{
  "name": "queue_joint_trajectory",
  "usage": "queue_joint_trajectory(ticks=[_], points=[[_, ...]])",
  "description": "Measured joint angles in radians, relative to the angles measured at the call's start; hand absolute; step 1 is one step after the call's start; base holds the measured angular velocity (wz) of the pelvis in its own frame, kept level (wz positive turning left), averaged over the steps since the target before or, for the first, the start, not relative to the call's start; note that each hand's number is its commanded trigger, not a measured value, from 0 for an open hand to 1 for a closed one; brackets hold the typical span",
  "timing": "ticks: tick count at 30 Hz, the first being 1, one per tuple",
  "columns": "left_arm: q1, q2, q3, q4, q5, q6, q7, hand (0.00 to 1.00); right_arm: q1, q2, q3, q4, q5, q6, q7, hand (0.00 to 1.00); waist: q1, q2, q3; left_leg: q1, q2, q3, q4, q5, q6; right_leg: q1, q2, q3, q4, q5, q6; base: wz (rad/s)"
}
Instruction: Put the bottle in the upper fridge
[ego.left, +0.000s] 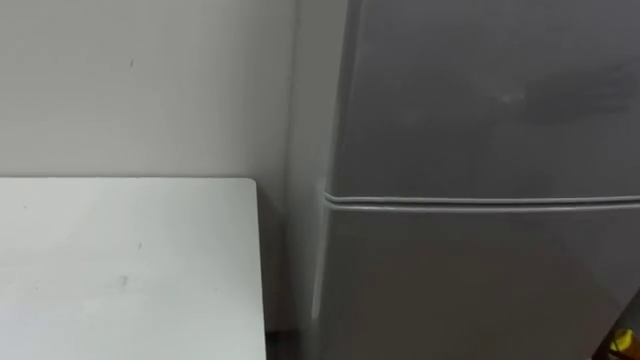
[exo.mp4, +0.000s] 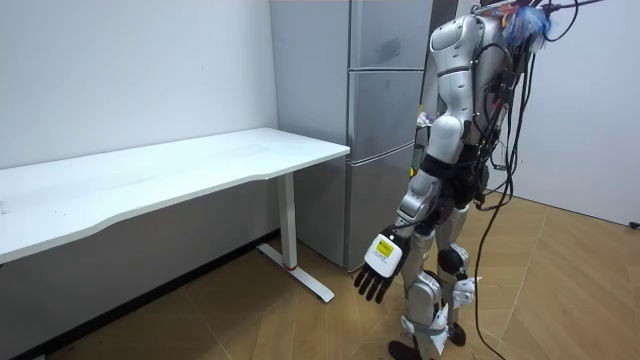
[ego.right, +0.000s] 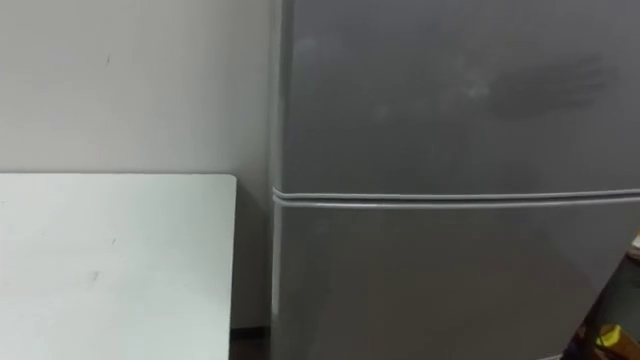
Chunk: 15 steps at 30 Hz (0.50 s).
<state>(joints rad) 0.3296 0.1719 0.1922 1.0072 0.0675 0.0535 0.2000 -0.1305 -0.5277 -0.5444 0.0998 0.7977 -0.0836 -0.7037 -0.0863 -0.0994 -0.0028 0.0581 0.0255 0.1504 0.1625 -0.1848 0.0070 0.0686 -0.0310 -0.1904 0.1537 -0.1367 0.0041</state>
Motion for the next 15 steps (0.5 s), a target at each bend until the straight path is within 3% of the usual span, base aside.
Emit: queue_joint_trajectory(ticks=[6, 7, 11, 15], points=[[-0.003, -0.004, -0.001, -0.004, -0.037, 0.008, 0.005, 0.0, 0.136, 0.061, 0.001, 0.148, 0.041, 0.001, -0.015, 0.0, 0.006, 0.011, 0.0005, 0.004, -0.001, 0.004, -0.001, 0.0, 0.001, 0.003, -0.001, 0.008, 0.0, 0.0, 0.0, -0.03], [-0.003, -0.004, -0.001, -0.005, -0.041, 0.012, 0.005, 0.0, 0.168, 0.081, 0.003, 0.171, 0.041, 0.0, -0.013, 0.0, 0.004, 0.018, -0.0033, 0.005, -0.002, 0.002, -0.001, 0.0, 0.001, 0.006, -0.002, 0.005, -0.003, -0.001, 0.0, 0.06], [-0.011, -0.005, -0.001, -0.005, -0.06, 0.018, 0.004, 0.0, 0.242, 0.184, 0.005, 0.277, 0.108, 0.006, -0.026, 0.0, 0.008, 0.024, -0.0011, 0.013, -0.003, 0.002, 0.001, -0.001, 0.0, 0.005, -0.002, 0.006, -0.002, -0.016, 0.001, 0.04], [-0.01, -0.015, 0.001, -0.006, -0.067, 0.014, 0.002, 0.0, 0.264, 0.237, 0.017, 0.4, 0.118, 0.004, -0.029, 0.0, 0.009, 0.039, -0.0005, 0.011, -0.004, 0.002, 0.002, -0.001, 0.0, 0.0, -0.002, 0.01, -0.002, -0.019, 0.002, 0.0]])
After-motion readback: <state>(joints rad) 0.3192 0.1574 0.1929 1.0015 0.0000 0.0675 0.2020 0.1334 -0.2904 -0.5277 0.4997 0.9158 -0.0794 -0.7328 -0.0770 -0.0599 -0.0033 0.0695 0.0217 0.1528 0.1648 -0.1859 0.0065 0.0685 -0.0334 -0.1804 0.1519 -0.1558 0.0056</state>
